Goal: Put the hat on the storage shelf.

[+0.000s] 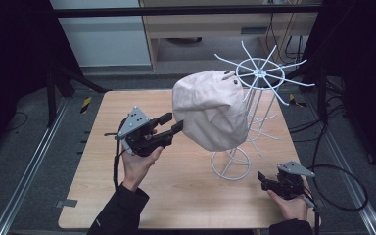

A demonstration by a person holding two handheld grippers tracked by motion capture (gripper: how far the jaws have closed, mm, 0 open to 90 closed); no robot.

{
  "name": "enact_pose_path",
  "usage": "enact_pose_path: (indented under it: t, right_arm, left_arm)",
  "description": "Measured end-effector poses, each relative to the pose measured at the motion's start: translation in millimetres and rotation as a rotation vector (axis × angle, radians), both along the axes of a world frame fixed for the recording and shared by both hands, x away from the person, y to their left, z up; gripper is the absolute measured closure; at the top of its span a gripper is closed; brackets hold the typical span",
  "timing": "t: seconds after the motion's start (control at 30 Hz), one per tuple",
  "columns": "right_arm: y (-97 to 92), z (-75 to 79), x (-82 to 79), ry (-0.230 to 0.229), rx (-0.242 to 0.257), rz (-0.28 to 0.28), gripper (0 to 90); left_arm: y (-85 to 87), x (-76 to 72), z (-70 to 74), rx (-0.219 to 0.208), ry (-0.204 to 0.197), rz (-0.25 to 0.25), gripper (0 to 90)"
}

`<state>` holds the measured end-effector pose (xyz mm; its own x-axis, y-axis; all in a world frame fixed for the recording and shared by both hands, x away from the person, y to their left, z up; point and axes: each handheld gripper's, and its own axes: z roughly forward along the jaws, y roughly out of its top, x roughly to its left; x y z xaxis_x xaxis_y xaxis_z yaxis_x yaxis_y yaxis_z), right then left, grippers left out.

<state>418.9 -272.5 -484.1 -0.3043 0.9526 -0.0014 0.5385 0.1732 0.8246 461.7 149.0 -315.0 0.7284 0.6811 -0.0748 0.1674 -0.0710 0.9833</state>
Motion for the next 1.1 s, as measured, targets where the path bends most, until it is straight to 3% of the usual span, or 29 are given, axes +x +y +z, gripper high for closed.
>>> enact_pose_path:
  t: [0.17, 0.3, 0.47, 0.57, 0.63, 0.7, 0.73, 0.77, 0.87, 1.1]
  right_arm:
    - [0.0, -0.1, -0.1, 0.000, 0.002, 0.000, 19.4]
    - [-0.2, -0.5, 0.0, -0.004, 0.002, 0.000, 19.3]
    - [-0.1, -0.7, -0.1, -0.004, -0.002, 0.005, 18.9]
    - [-0.1, -0.7, -0.2, -0.003, -0.001, 0.006, 18.8]
    - [0.0, -0.8, -0.4, -0.003, 0.000, 0.007, 18.8]
    - [0.6, -0.9, -0.7, 0.002, 0.007, 0.004, 18.8]
    - [0.6, -0.9, -0.7, 0.002, 0.007, 0.004, 18.8]
    - [0.8, -0.9, -0.8, 0.001, 0.007, 0.006, 18.7]
    - [0.7, -0.7, -1.2, 0.001, 0.007, 0.006, 18.6]
    - [-0.6, -1.0, -2.4, 0.000, 0.007, 0.008, 18.6]
  left_arm:
    - [18.0, -8.6, -8.6, 0.029, 0.015, 0.014, 39.6]
    - [40.2, -17.0, -22.0, 0.061, 0.027, 0.068, 35.2]
    - [57.1, -21.8, -36.6, 0.098, 0.049, 0.097, 31.6]
    - [73.8, -26.0, -56.4, 0.122, 0.087, 0.116, 30.2]
    - [78.0, -26.8, -62.2, 0.127, 0.098, 0.125, 29.7]
    - [91.1, -27.3, -81.0, 0.130, 0.147, 0.143, 28.3]
    - [91.1, -27.3, -81.0, 0.130, 0.147, 0.143, 28.3]
    - [98.2, -24.9, -91.1, 0.149, 0.184, 0.161, 28.0]
    - [104.8, -24.0, -99.2, 0.148, 0.202, 0.178, 26.3]
    - [125.0, -20.3, -122.8, 0.199, 0.252, 0.238, 24.7]
